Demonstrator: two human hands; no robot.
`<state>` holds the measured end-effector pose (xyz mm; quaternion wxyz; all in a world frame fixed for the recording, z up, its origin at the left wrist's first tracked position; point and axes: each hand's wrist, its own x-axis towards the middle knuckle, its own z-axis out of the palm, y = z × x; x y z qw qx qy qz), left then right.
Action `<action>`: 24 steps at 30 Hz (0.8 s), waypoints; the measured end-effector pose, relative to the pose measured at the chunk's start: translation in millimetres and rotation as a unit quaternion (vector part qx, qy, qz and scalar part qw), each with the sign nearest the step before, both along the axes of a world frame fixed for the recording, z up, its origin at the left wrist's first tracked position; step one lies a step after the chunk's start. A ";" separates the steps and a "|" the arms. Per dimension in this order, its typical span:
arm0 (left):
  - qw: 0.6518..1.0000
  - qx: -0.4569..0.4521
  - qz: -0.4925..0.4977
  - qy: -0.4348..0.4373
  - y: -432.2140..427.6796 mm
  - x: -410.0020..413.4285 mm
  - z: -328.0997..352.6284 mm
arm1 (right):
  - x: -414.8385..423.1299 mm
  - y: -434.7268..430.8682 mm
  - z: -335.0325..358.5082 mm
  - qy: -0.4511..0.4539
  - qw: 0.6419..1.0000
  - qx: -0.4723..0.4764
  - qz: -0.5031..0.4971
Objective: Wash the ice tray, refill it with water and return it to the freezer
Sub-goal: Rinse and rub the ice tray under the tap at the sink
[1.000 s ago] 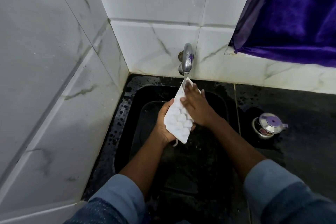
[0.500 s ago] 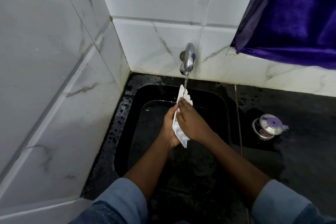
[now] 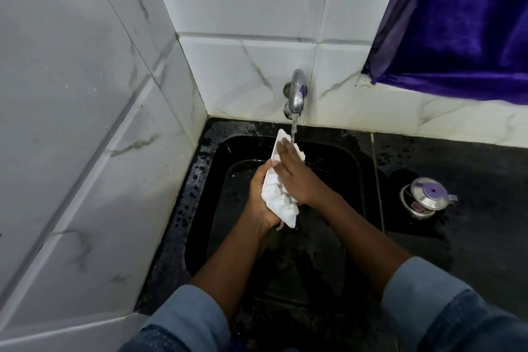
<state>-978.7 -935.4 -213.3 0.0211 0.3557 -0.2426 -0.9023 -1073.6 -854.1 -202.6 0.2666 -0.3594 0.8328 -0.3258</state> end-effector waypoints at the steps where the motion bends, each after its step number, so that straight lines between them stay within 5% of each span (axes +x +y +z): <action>1: 1.000 0.025 0.007 0.018 -3.3 -1.0 -3.8 | 11.8 4.6 -0.4 -0.006 1.000 -0.013 0.010; 9: 0.975 0.142 0.009 0.173 7.7 7.5 -19.3 | 53.7 20.8 11.9 0.163 0.976 0.096 0.112; 17: 0.991 0.102 0.080 0.034 24.0 17.8 -18.7 | -34.4 -6.8 -3.1 0.190 0.965 0.180 0.011; 24: 0.976 0.102 0.134 0.137 16.0 -4.4 -16.9 | 29.2 21.2 8.5 0.210 0.961 0.133 0.120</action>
